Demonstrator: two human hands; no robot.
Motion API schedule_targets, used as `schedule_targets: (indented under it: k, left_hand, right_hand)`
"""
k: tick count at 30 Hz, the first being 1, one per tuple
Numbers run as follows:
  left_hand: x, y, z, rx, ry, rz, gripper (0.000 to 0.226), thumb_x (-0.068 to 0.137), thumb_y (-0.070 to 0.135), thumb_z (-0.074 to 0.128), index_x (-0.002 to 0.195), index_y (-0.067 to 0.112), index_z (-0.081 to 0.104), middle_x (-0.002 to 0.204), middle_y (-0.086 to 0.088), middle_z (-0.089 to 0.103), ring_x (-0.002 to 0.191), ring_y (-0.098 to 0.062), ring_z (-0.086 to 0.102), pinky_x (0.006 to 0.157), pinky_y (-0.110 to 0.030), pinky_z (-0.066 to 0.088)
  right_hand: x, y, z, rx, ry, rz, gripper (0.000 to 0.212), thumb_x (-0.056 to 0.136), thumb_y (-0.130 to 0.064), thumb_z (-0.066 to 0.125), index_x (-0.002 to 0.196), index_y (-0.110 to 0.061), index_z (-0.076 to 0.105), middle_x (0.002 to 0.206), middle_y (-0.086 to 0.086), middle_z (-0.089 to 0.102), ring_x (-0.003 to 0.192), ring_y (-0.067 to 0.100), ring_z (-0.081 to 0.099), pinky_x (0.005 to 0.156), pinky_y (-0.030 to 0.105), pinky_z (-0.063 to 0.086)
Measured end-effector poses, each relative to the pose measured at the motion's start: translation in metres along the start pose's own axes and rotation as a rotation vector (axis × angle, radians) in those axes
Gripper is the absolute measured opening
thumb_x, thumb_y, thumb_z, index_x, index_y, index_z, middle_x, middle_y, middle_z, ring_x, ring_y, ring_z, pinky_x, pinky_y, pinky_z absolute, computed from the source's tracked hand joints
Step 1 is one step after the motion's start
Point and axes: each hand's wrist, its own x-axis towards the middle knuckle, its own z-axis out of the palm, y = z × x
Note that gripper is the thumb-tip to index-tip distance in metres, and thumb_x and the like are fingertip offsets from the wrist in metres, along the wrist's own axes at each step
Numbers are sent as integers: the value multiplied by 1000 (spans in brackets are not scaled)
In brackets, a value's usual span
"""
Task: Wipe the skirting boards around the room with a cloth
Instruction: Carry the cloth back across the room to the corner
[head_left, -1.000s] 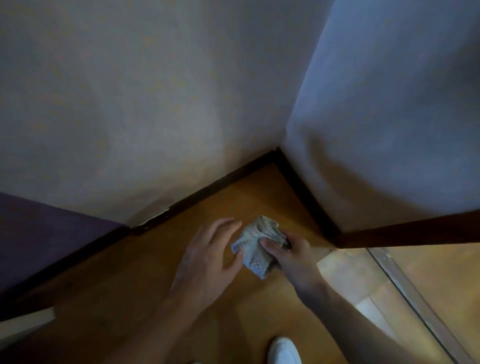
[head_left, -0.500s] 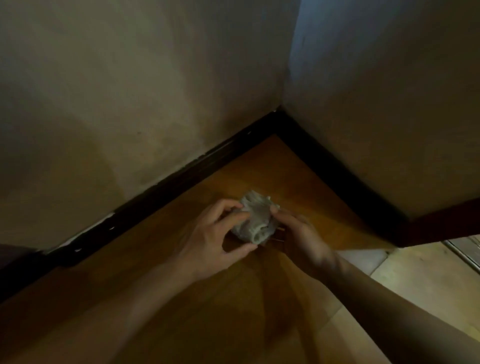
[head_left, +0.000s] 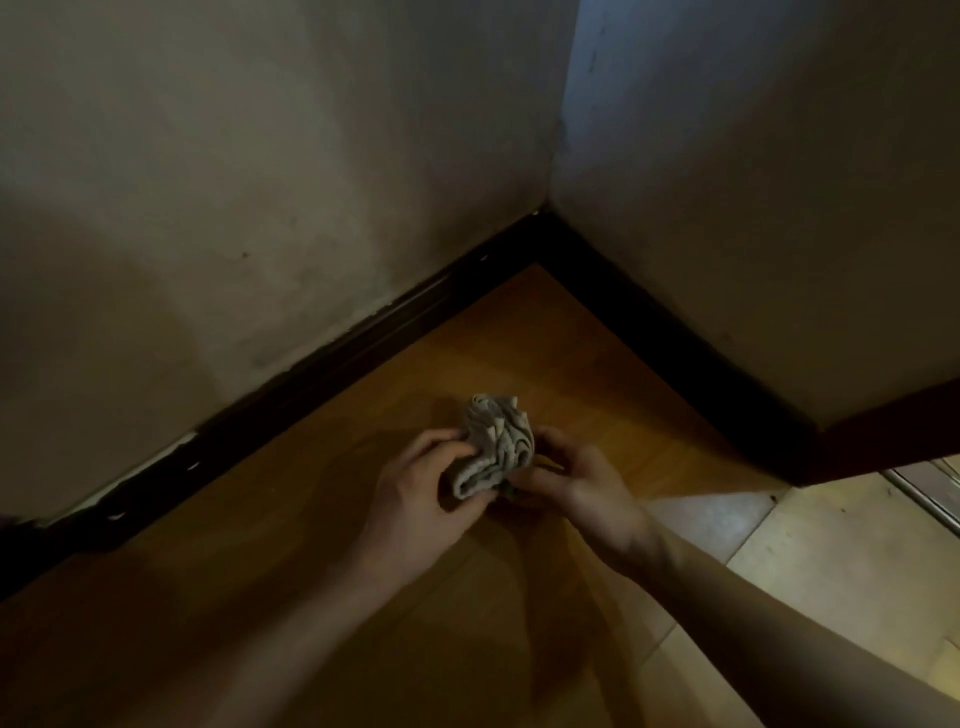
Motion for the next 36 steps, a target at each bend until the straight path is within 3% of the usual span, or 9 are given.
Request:
schedule_targets:
  k: [3,7,12,15,18,21,25,29,36]
  left_hand:
    - [2,-3,4,-114,63,-62,22,88,26,75,110,23,71,118,17,63,111,2,57,94,-13,44]
    - [0,-6,6,-374,31,-216,5,94,30,67,96,27,70,89,12,69,85,-4,65,71,-22,53]
    - [-6,-21,6,-486,137,-470,24,96,35,61,87,14,68,80,-1,69,73,-14,66,65,-25,54]
    - [-10,-33,4,-269,157,-490,28,96,34,63,76,14,63,68,5,56,56,-9,50,50,-18,38]
    - [-8,-34,0,30,180,-406,17,91,35,70,101,24,62,107,7,53,94,-9,54,77,-23,45]
    - [-1,-35,-4,129,133,-252,53,89,30,74,138,30,53,132,3,42,124,-15,39,99,-30,39]
    - [10,-38,-9,227,25,33,56,90,22,70,143,22,54,135,3,48,123,-15,40,106,-40,41]
    - [15,-35,-8,245,31,47,48,95,31,65,141,18,57,124,1,48,115,-16,42,100,-38,43]
    - [22,-35,-6,187,-5,19,43,95,25,67,137,17,59,118,4,37,109,-12,43,97,-28,43]
  right_hand:
    - [1,3,-2,-66,24,-22,44,77,-35,81,116,-43,63,114,-18,67,103,2,66,79,21,56]
    - [2,7,-5,-115,55,-16,49,75,-50,79,120,-44,60,110,-23,66,96,-3,65,71,18,56]
    - [11,17,-19,-413,211,-37,30,92,-31,67,121,-30,59,113,-12,63,92,7,68,68,28,61]
    - [16,17,-29,-677,311,-83,40,91,-37,66,128,-25,54,110,-15,58,89,2,61,64,15,55]
    - [19,17,-33,-974,385,-209,48,87,-46,67,128,-31,50,113,-14,48,92,6,55,69,17,50]
    - [22,13,-33,-1226,414,-338,47,85,-45,68,125,-32,47,108,-8,38,86,11,47,65,27,50]
    - [26,9,-31,-1416,341,-468,45,87,-35,67,130,-28,56,105,-3,39,89,14,40,69,29,46]
    - [28,2,-29,-1448,269,-462,48,88,-37,67,133,-29,53,108,-2,41,93,15,39,76,27,45]
    - [31,-10,-21,-1529,160,-427,42,93,-34,61,133,-25,52,121,2,46,103,21,43,83,35,48]
